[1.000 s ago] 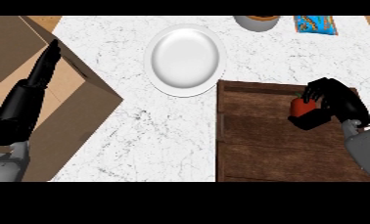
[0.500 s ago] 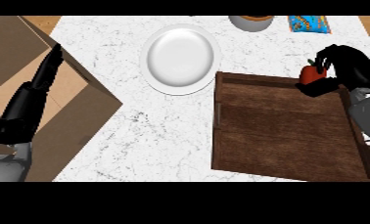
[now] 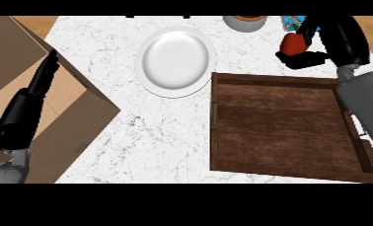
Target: Pick the bell pepper from the tray and place it in the plate
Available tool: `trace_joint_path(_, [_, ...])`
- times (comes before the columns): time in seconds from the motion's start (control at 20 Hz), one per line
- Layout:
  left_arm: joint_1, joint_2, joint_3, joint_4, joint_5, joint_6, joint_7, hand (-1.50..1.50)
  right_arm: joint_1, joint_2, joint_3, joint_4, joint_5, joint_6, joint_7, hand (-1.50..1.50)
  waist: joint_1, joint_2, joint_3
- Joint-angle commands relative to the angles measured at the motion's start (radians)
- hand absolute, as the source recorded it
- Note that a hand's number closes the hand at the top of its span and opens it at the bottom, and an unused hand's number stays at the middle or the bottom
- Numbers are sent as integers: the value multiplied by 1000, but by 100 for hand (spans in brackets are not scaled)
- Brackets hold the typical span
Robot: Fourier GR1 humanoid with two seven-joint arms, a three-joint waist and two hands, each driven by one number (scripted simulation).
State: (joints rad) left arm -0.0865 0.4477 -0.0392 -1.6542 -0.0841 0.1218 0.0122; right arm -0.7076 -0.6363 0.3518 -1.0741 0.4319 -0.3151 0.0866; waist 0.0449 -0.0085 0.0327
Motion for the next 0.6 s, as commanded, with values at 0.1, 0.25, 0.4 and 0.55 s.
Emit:
trace_joint_path(0.1, [147,-21,12,87,10,-9,-58,0,-83,81,-1,-68,-62,64,-69,150,-5,10,-35])
trace_joint_path(0.25, [133,-12,27,88,30,-31,-17,0,-140,100,19,-123,-67,127,-25,150,-19,6,-35])
trace_joint_path(0.4, [151,-10,34,97,25,-39,-50,0,-165,183,58,-103,-37,119,29,150,-12,10,-36])
trace_joint_path(0.55, [129,-47,4,92,1,-16,-26,0,-228,261,57,-52,-37,111,66,150,-5,16,-35])
